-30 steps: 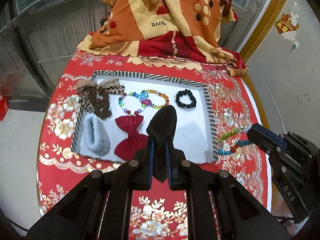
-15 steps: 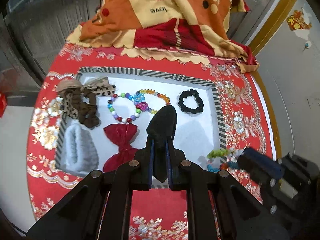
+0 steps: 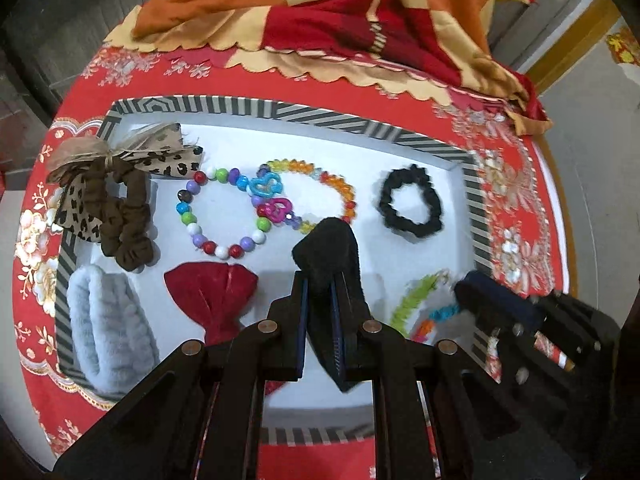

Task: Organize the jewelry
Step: 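Carry black band in left gripper and flower bracelet in right gripper into the tray, then open both grippers to release the black band and flower bracelet in the tray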

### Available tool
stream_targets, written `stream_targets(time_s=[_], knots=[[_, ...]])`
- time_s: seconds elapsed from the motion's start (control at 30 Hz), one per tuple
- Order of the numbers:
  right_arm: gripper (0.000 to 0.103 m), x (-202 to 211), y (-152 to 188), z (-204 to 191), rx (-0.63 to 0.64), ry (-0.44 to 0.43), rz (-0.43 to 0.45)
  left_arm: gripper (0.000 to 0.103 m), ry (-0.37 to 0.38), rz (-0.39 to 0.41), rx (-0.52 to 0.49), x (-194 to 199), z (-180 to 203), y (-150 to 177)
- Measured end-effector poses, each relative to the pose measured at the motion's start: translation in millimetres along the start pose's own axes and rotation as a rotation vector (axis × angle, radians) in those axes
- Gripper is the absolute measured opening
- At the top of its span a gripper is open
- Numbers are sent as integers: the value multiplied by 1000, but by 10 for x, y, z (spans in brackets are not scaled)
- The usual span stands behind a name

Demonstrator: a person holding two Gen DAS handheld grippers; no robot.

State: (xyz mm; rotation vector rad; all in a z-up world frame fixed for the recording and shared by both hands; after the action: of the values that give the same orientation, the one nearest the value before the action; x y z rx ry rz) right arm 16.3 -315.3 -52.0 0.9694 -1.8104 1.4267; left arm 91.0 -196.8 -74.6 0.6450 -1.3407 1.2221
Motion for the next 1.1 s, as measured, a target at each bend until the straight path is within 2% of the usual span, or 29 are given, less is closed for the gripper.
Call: stream_targets(time_s=[0.2, 0.3, 0.47, 0.53, 0.6, 0.87, 0.93, 1.0, 1.03, 1.1], knots=[[6, -231, -69, 91, -5, 13, -23, 9, -29, -15, 7, -137, -79, -32], [6, -304, -58, 120, 5, 54, -36, 9, -42, -10, 1, -154, -86, -39], [6, -342, -53, 124, 14, 66, -35, 12, -43, 6, 0, -141, -80, -28], [6, -325, -58, 123, 8, 61, -28, 16, -34, 9, 15, -125, -90, -20], [7, -293, -60, 120, -3, 54, -19, 31, -30, 15, 24, -102, -98, -20], [8, -39, -28, 91, -29, 35, 25, 42, -47, 48, 37, 111, -134, 44], [13, 53, -11, 82, -37, 36, 42, 48, -55, 66, 28, 189, -126, 79], [29, 158, 17, 55, -50, 16, 57, 49, -65, 85, 21, 274, -123, 120], [34, 193, 22, 42, -54, 8, 61, 49, -67, 95, 19, 328, -125, 146], [37, 323, 63, -21, -55, -4, 73, 50, -72, 115, 17, 427, -130, 201]])
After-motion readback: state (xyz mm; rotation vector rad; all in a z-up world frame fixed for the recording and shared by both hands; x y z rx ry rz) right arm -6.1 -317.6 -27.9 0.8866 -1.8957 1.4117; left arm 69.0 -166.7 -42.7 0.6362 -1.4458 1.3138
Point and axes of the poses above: each gripper's, at about its wrist camera, not at the fingertips, and x roughly against the way its jaws point, z to its right, y to its underside, the point moved 4 cm from there along -x, roughly the way its jaws point, and after that the axes turned 2 degrees about x, right-handed, at the moved point
